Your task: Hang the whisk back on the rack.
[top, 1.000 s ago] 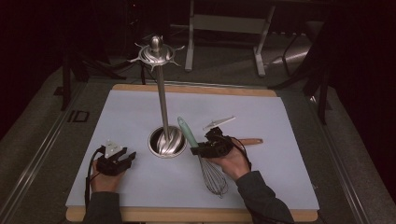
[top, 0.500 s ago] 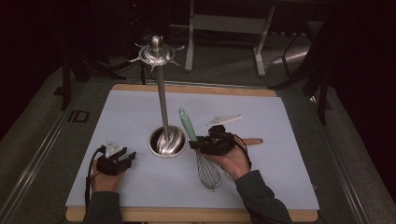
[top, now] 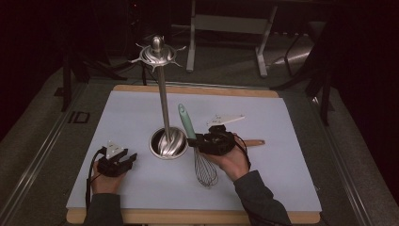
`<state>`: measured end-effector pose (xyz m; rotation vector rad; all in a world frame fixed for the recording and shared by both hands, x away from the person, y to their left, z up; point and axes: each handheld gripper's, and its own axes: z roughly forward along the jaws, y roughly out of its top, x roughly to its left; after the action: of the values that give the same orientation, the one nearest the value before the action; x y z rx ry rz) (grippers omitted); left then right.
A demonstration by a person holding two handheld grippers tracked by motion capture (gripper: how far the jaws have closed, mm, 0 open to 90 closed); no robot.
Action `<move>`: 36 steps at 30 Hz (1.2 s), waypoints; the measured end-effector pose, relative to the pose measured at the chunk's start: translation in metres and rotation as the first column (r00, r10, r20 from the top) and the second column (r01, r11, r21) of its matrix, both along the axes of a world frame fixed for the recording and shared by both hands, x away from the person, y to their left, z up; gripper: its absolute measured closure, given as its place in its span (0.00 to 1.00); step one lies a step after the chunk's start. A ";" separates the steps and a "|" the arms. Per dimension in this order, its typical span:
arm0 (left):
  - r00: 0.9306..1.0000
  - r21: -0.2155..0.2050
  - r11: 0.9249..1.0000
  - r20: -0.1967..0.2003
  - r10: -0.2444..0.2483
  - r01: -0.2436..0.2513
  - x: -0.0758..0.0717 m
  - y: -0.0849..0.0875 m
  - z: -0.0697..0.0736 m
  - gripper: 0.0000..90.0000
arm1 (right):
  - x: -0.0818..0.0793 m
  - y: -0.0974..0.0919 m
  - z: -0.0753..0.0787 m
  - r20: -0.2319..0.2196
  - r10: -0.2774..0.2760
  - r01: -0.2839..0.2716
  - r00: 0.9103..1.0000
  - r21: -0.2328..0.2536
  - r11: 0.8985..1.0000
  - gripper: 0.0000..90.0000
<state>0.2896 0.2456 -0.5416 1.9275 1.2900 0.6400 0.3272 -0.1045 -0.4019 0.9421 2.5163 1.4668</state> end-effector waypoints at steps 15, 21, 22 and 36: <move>1.000 0.001 1.000 -0.002 -0.001 0.001 0.000 0.000 0.000 0.63 | -0.008 0.005 0.021 0.115 0.008 -0.017 0.993 0.077 0.997 0.77; 1.000 0.001 1.000 -0.001 0.000 0.000 0.000 0.000 0.000 0.63 | -0.008 0.007 0.029 0.144 0.001 -0.016 0.990 0.105 0.994 0.77; 1.000 0.001 1.000 -0.001 0.000 0.000 0.000 0.000 0.000 0.63 | -0.009 0.007 0.030 0.150 -0.001 -0.016 0.989 0.110 0.994 0.77; 1.000 0.000 1.000 -0.002 0.000 0.000 0.000 0.000 0.000 0.62 | -0.011 0.011 0.050 0.211 -0.001 -0.029 0.978 0.140 0.990 0.77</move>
<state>0.2896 0.2459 -0.5414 1.9291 1.2915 0.6384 0.3164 -0.0932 -0.3521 0.7426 2.2988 1.6724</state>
